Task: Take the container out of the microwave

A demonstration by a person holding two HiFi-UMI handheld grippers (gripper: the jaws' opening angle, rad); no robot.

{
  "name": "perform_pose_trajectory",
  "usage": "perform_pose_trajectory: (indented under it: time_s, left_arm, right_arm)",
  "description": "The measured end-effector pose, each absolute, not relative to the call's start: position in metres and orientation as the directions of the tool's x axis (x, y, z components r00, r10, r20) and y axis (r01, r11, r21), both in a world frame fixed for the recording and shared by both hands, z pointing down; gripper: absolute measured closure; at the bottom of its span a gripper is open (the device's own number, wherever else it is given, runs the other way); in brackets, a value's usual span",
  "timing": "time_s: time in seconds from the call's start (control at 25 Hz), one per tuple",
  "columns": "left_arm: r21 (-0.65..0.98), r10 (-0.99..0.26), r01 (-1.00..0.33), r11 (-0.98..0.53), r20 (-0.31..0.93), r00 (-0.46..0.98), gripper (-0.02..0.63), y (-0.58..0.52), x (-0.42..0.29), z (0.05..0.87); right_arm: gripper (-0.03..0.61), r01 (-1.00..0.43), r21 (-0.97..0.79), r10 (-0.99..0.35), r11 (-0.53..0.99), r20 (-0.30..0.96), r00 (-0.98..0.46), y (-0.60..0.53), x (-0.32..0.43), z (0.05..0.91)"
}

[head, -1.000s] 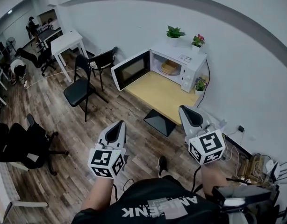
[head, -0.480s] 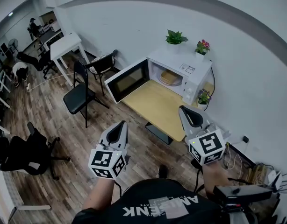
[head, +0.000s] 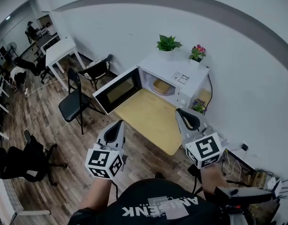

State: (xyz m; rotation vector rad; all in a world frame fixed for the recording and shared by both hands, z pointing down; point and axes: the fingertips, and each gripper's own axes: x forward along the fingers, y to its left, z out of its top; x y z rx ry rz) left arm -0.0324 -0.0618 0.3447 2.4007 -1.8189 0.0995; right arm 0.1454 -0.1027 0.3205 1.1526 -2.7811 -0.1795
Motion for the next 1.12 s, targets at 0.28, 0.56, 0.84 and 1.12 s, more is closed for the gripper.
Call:
perform_pose_trajectory:
  time_s: [0.28, 0.56, 0.84, 1.12]
  left_arm:
    - [0.054, -0.944, -0.955, -0.291, 0.143, 0.296, 0.612, -0.106, -0.013, 0.347]
    - [0.086, -0.936, -0.944, -0.317, 0.134, 0.327, 0.612, -0.152, -0.026, 0.358]
    - [0.087, -0.898, -0.905, -0.417, 0.114, 0.425, 0.612, -0.211, -0.057, 0.361]
    - [0.085, -0.852, -0.858, -0.506, 0.110, 0.513, 0.612, -0.268, -0.097, 0.352]
  right_arm:
    - [0.572, -0.712, 0.140, -0.725, 0.688, 0.077, -0.685, -0.149, 0.168, 0.326]
    - [0.572, -0.732, 0.141, -0.746, 0.666, 0.104, -0.658, -0.180, 0.154, 0.337]
    - [0.572, -0.796, 0.164, -0.812, 0.583, 0.126, -0.569, -0.224, 0.127, 0.339]
    - [0.572, -0.851, 0.139, -0.861, 0.507, 0.139, -0.490, -0.262, 0.093, 0.336]
